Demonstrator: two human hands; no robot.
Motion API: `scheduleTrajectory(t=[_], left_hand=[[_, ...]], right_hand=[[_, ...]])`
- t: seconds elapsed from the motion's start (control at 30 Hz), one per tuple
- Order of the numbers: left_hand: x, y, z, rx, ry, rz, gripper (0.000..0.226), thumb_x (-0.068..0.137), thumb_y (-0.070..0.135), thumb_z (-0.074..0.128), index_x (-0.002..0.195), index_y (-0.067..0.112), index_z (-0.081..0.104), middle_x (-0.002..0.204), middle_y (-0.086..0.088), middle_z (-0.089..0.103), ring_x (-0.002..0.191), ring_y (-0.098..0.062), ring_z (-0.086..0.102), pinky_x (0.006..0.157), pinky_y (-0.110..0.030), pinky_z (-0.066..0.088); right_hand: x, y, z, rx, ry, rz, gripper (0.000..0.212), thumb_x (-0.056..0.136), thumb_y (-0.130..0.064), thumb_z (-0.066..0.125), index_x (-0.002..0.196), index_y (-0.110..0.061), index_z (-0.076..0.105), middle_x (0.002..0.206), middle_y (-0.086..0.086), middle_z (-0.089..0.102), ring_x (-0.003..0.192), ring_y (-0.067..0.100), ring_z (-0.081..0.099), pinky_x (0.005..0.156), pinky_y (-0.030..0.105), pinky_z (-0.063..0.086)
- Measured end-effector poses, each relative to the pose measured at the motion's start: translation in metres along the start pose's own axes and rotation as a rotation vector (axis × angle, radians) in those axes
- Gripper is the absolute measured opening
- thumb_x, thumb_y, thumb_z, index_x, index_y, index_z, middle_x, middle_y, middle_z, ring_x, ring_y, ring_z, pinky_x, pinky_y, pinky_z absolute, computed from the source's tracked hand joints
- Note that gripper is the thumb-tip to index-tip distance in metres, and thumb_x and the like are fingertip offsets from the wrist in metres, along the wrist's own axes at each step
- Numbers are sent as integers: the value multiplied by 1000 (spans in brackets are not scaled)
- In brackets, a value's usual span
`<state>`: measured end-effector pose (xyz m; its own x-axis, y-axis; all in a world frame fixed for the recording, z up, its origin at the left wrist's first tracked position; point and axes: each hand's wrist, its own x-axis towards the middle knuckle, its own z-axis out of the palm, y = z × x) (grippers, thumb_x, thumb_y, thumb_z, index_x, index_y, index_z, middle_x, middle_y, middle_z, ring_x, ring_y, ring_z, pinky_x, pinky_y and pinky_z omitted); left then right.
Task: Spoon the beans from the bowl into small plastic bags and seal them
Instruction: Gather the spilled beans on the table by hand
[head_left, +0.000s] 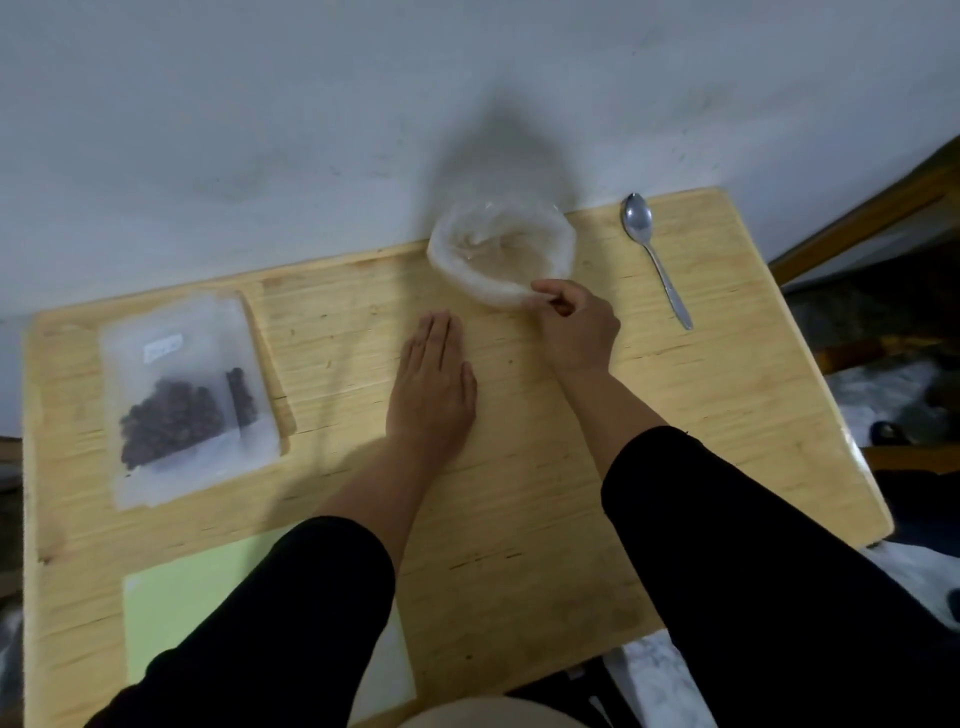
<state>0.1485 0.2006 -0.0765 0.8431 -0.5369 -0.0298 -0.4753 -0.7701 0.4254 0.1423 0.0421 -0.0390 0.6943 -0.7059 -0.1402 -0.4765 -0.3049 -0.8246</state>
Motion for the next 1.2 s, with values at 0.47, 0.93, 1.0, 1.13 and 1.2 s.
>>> scheduleTrajectory(t=[0.47,0.93,1.0,1.13,1.2], left_hand=[[6,119,34,-44,-118,309,57,88,24,29,129,-11,47,131,-29,50,127,-42,45,105,-49,34],[-72,265,126,54,-256,495,60,87,28,27,131,-9,45,136,-29,46,127,-42,44,100,-52,38],[-75,266,131,69,-218,472,58,88,27,30,131,-9,46,134,-28,48,125,-42,46,99,-51,39],[-78,269,134,96,-182,495,57,90,26,30,133,-9,42,137,-29,44,129,-43,42,102,-52,35],[-79,271,136,118,-192,492,59,90,26,27,134,-10,40,138,-30,42,130,-45,39,102,-54,34]], right_hand=[[-36,46,-123,154,301,153,12,79,-22,71,92,-20,73,79,-7,66,77,8,61,78,23,51],[-140,183,-287,379,646,456,9,80,-14,71,87,-20,74,60,-10,58,51,-6,50,68,17,50],[-157,202,-300,397,682,497,8,81,-17,71,87,-22,73,62,-11,59,57,-4,54,72,18,51],[-185,239,-312,360,732,579,12,81,-23,71,93,-22,73,71,-11,62,68,4,59,79,20,52],[-196,254,-312,345,755,619,14,81,-22,71,95,-19,73,73,-9,63,71,6,59,82,20,52]])
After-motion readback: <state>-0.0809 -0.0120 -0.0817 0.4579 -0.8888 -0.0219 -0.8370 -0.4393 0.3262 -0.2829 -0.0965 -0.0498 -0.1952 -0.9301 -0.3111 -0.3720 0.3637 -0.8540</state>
